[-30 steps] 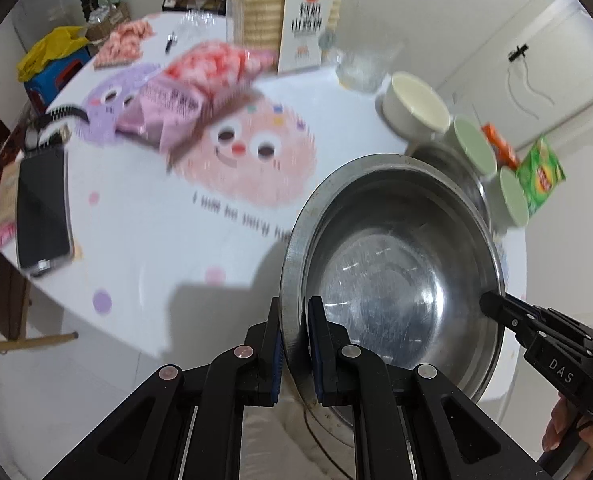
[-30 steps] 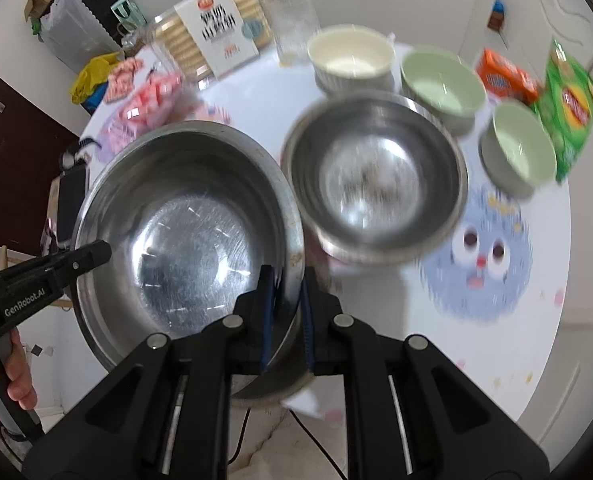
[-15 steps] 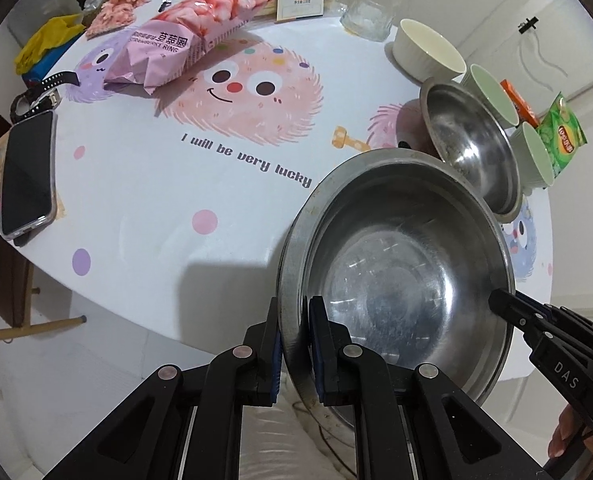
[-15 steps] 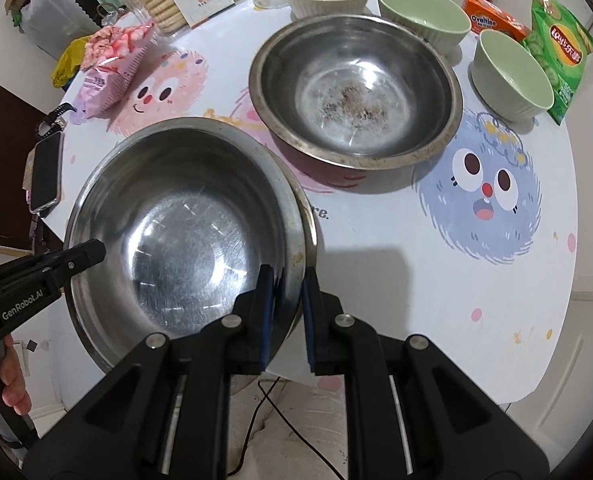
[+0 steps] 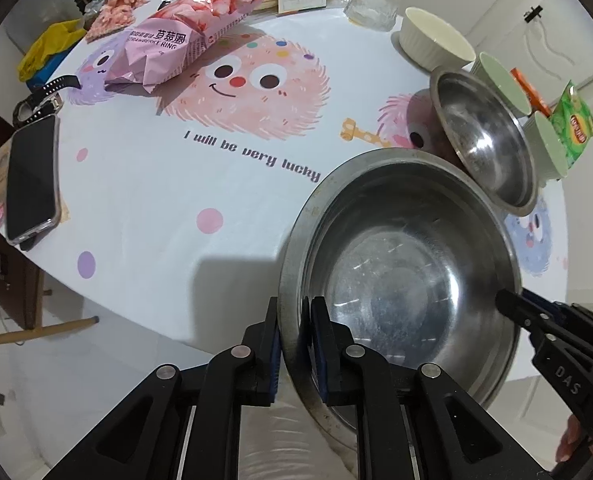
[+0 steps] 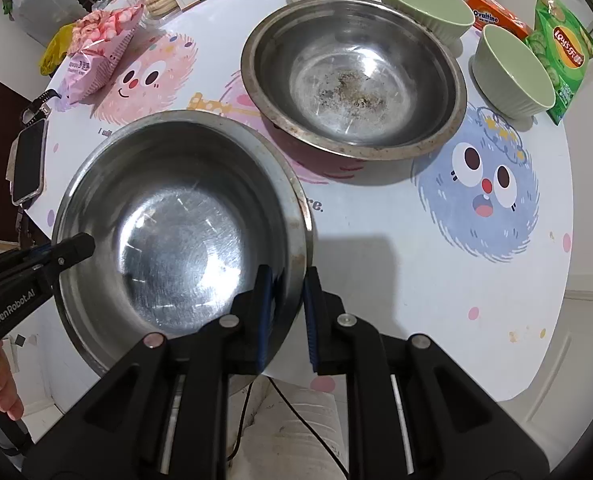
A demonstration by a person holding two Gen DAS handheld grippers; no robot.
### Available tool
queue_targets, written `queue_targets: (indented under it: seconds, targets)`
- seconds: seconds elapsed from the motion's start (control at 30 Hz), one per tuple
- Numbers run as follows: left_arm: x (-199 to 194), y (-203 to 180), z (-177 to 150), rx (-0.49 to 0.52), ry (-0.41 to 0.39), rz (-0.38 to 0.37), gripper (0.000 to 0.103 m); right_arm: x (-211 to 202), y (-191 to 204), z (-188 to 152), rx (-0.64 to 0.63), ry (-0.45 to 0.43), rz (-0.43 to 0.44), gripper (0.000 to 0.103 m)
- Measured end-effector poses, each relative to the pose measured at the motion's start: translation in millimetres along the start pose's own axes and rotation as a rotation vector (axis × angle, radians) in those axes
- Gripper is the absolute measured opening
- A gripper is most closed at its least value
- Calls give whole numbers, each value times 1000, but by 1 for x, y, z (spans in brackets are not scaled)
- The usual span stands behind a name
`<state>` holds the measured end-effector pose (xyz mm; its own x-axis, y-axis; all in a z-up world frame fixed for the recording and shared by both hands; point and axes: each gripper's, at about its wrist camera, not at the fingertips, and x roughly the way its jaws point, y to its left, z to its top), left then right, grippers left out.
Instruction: Organize plates and bowls
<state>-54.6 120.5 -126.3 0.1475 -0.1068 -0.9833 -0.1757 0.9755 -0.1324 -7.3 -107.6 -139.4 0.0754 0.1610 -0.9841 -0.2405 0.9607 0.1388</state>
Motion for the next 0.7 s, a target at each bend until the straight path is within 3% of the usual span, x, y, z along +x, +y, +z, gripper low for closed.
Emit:
queue_targets:
  seconds: [0.23, 0.33, 0.37, 0.53, 0.63, 0.7]
  targets:
    - [7, 2, -2, -1, 6, 16, 20, 4, 3, 2, -5, 15, -25, 18]
    - [6, 5, -4, -5, -5, 20, 43, 4, 1, 1, 8, 21, -27, 21]
    - [5, 6, -4, -6, -12, 24, 56, 3, 0, 0, 9, 20, -27, 23]
    - [-14, 7, -2, 23, -81, 46, 82, -17, -7, -2, 32, -32, -17, 67]
    - [-27, 3, 2, 49, -124, 33, 86, -33, -15, -2, 38, -78, -7, 72]
    - [-34, -3, 8, 62, -148, 23, 99, -45, -23, -1, 37, -114, -3, 85]
